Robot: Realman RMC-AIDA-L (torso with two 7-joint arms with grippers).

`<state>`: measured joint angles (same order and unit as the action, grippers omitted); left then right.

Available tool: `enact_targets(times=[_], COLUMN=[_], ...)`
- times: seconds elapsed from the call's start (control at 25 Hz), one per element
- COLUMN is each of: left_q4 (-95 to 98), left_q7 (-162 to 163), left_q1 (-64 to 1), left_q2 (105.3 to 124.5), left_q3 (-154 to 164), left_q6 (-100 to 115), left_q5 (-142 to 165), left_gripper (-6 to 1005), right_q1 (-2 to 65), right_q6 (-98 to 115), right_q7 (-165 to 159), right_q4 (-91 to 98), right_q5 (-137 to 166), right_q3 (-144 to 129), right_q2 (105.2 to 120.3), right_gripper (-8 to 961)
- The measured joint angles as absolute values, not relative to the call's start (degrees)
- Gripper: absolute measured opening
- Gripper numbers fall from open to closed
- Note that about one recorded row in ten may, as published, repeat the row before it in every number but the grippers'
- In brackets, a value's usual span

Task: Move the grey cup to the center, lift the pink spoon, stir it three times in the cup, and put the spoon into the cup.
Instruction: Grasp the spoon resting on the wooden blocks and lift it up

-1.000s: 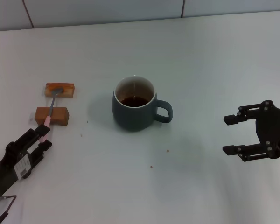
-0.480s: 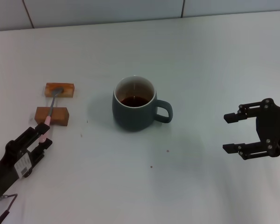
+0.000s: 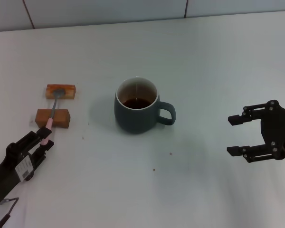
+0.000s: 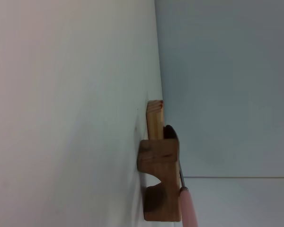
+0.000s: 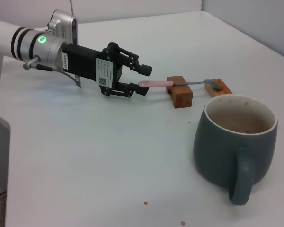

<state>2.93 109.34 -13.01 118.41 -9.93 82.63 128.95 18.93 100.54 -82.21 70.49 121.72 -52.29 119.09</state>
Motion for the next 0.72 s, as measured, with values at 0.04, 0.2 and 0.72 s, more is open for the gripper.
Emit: enact_targets(times=[0.04,0.2,0.72], left_q4=[2.92,2.9,2.43], left_q7=[109.34,109.34,109.29], left_q1=[-13.0,-12.96,-12.44], left_q2=[118.39,118.42,118.55], left_q3=[-9.94,-9.93,-9.77], left_q6=[82.61,82.6,81.87], left_q5=[128.96,129.01,129.12], left_gripper=[500,454,441], right_q1=[18.93,18.9,18.72], right_q6=[100.54,100.54,100.56], right_q7=[-82.21,-82.22,-82.19], right_q4=[70.49,70.49,70.49], right_q5=[121.72,121.73,121.73], right_q3=[-52.29,-52.3,-52.29], right_q2=[119.09,119.09,119.09], right_gripper=[703,703,703])
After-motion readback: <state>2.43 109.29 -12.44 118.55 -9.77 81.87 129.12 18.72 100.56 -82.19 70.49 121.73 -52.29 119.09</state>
